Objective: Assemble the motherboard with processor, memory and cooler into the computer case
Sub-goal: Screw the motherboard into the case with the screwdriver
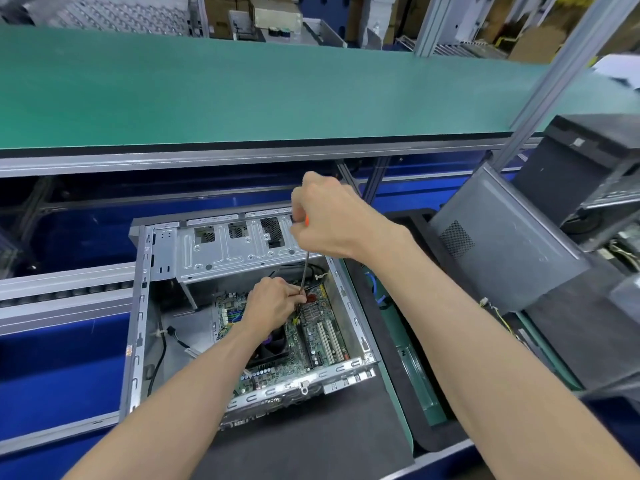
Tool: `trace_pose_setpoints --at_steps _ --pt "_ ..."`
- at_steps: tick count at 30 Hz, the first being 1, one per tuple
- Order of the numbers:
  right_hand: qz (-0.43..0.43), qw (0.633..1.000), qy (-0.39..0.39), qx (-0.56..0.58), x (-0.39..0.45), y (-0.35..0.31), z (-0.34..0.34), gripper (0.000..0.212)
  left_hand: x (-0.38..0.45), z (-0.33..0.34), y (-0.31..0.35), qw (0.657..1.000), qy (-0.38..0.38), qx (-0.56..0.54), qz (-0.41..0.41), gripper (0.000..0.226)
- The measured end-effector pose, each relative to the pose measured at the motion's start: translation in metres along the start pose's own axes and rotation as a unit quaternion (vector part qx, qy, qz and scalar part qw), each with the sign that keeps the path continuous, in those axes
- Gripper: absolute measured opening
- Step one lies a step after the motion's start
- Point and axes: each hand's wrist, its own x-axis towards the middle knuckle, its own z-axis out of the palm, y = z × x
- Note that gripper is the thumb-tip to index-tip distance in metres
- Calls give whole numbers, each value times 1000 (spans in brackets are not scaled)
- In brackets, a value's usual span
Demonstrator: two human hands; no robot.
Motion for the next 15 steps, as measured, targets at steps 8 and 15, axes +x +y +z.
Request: trace_pose_setpoints --at_steps 8,15 --pt "43 996 66 -52 4 -8 10 37 0 0 -5 1000 -6 27 -5 16" --pt "27 998 -30 40 1 5 0 19 2 2 -3 999 1 50 4 17"
